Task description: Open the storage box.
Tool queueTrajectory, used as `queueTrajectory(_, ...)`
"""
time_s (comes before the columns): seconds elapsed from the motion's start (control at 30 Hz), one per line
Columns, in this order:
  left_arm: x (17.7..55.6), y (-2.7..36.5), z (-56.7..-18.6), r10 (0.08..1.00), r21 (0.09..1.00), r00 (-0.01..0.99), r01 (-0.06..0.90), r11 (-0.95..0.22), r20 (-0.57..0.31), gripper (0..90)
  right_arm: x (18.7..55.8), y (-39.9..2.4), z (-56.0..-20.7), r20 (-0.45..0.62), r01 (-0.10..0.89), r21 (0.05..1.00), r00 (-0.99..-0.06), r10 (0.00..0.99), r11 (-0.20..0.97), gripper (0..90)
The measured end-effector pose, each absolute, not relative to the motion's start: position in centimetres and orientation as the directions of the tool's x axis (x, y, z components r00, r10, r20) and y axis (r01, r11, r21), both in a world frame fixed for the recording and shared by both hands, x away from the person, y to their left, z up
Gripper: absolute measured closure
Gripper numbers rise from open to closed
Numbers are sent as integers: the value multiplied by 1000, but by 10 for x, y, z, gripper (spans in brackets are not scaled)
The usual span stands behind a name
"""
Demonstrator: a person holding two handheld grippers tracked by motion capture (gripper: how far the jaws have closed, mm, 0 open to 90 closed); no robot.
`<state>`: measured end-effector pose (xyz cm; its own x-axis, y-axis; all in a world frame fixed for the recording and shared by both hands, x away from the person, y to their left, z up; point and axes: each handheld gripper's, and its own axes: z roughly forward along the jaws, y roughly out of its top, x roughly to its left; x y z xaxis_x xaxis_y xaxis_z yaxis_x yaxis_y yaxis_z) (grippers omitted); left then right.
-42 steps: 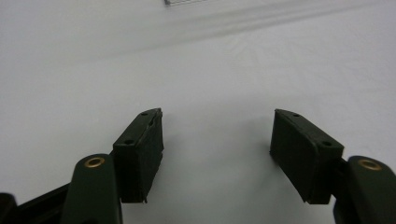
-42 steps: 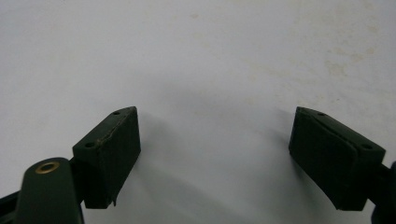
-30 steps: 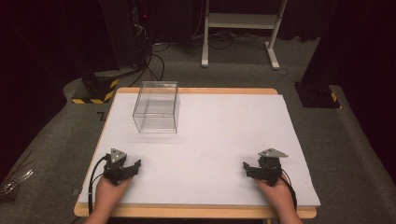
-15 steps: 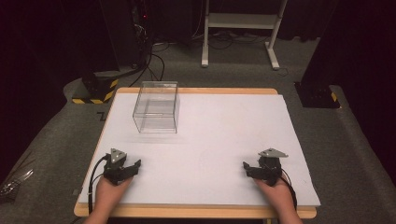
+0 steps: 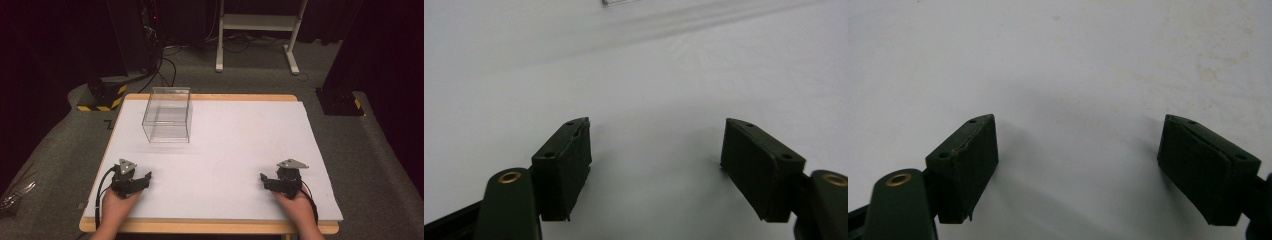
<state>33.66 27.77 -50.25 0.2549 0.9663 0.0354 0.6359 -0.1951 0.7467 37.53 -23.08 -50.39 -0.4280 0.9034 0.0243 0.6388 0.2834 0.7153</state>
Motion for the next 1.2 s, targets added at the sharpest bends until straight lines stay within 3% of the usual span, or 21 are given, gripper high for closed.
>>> queueTrajectory(0.67, 333, 256, -486, 963, 780, 268, 602, -172, 5, 271, 375, -232, -504, 32, 639, 718, -428, 903, 277, 163)
queueTrajectory(1.2, 371, 248, -475, 970, 789, 242, 598, -142, -9, 241, 375, -232, -504, 40, 640, 719, -429, 903, 272, 162)
